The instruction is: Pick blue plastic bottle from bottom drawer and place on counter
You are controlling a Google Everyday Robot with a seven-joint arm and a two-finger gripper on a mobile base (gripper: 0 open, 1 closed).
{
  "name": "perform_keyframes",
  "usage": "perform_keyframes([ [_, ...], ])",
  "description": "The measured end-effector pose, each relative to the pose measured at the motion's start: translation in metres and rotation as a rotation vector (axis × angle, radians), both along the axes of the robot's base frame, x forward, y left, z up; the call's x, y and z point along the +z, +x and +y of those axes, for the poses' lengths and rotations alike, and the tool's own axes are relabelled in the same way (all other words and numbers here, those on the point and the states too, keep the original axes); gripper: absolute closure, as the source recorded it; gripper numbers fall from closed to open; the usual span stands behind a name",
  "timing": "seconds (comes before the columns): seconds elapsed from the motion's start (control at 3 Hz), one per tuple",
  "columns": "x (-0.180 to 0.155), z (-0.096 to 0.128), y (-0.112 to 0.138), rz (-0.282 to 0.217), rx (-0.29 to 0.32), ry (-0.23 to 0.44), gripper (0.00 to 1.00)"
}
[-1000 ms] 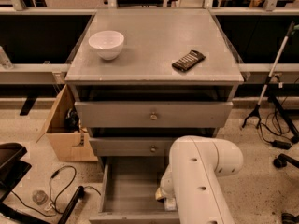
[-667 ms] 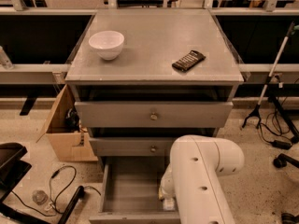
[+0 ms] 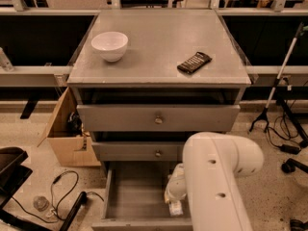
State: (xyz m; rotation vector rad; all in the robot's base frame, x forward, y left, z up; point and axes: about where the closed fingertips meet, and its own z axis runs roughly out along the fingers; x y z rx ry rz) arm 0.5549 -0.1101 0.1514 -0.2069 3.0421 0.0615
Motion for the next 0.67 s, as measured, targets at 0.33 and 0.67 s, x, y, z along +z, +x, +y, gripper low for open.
perform_keyframes([
  [0.33,0.072,-0.005,-0.008,-0.045,0.112,0.020,1.00],
  [0.67,0.159,-0.022,-0.023,-0.118,0.256,-0.018,1.00],
])
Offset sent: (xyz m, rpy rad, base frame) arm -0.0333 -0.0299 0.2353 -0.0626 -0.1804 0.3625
